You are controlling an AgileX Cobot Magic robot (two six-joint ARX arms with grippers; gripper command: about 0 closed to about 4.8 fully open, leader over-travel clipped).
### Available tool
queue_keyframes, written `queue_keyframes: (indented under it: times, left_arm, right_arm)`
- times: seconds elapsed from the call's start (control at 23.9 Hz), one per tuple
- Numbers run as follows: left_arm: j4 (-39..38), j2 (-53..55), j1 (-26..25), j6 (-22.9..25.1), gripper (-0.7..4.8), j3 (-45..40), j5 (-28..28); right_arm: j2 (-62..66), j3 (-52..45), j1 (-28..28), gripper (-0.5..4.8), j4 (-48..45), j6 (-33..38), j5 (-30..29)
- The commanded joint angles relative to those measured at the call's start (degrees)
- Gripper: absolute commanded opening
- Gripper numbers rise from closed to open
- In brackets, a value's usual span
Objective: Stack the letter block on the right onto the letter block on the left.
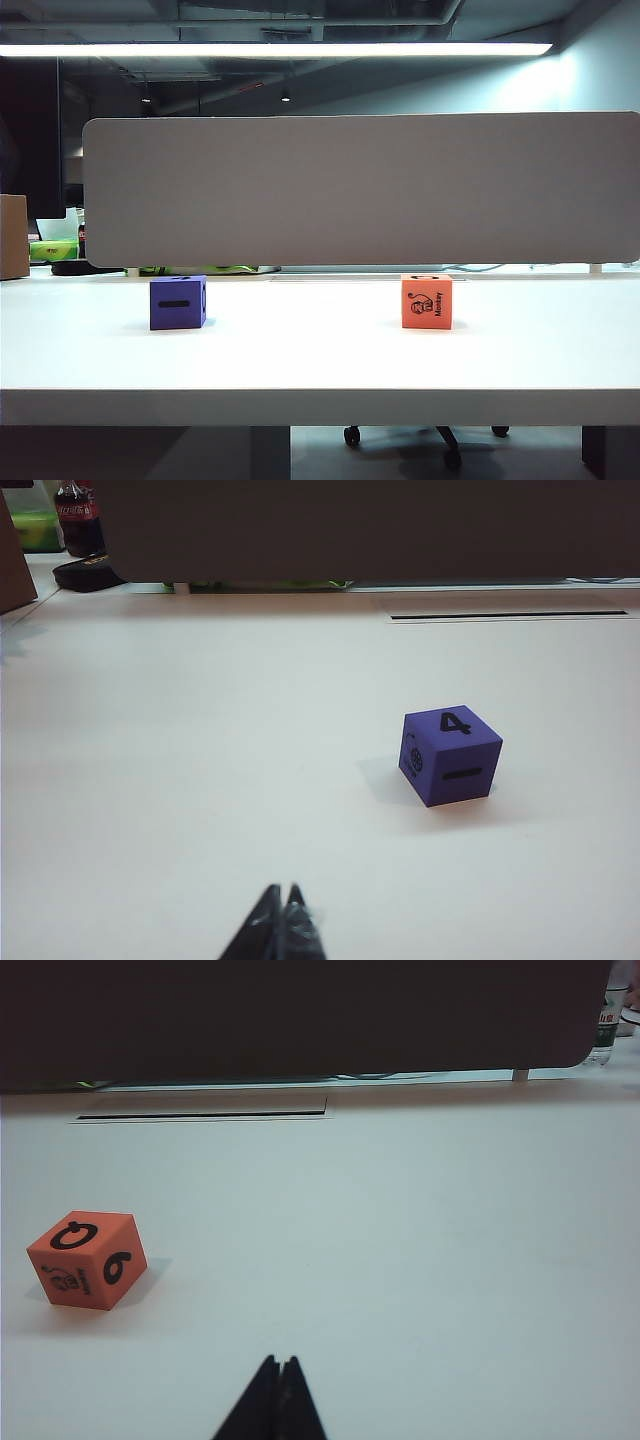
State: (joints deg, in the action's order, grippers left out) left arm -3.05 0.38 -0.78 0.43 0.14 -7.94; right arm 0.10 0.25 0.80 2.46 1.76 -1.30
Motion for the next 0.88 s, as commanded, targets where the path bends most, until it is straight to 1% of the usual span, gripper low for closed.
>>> queue_keyframes:
  times: [0.04, 0.38, 0.42, 0.54, 0.63, 0.67, 0.75, 0.8, 0.84, 0.88]
  left_arm:
    - [0.5, 0.0, 0.1, 0.2, -0.05, 0.3, -0.2]
    - [0.5, 0.0, 0.0, 0.2, -0.05, 0.3, -0.3]
    - [0.5, 0.0, 0.0, 0.2, -0.05, 0.3, -0.3]
    - [0.6, 0.0, 0.1, -0.2, -0.05, 0.5, -0.3]
    - [0.6, 0.0, 0.1, -2.9, -0.05, 1.5, -0.3]
    - [0.6, 0.0, 0.1, -5.9, -0.05, 3.4, -0.3]
    - [0.6, 0.0, 0.1, -9.5, -0.05, 6.3, -1.9]
    - [0.5, 0.0, 0.1, -12.0, -0.05, 9.9, -5.0]
    - [0.4, 0.2, 0.1, -12.0, -0.05, 12.9, -8.3]
    - [0.0, 0.5, 0.1, -12.1, -0.05, 14.6, -10.4]
  right_arm:
    - [-0.1, -0.2, 0.0, -0.05, -1.2, 0.2, 0.0]
    - [-0.1, -0.2, -0.1, -0.05, -1.1, 0.5, -0.4]
    - [-0.1, -0.2, -0.1, -0.05, -1.2, 1.6, -0.4]
    - [-0.1, -0.1, 0.0, -0.05, -1.7, 7.8, -0.3]
    - [-0.1, 0.2, 0.0, -0.05, -3.9, 11.0, -0.1]
    - [-0.1, 1.1, 0.0, -0.05, -6.1, 12.6, -0.2]
    - [-0.1, 3.9, 0.0, -0.05, -6.8, 13.8, -0.2]
    - [-0.1, 8.3, 0.0, -0.06, -5.0, 14.7, -0.6]
    - [0.2, 12.8, -0.1, -0.06, -1.7, 14.8, -0.9]
    - [0.6, 15.7, 0.0, -0.06, 1.2, 14.7, -1.1]
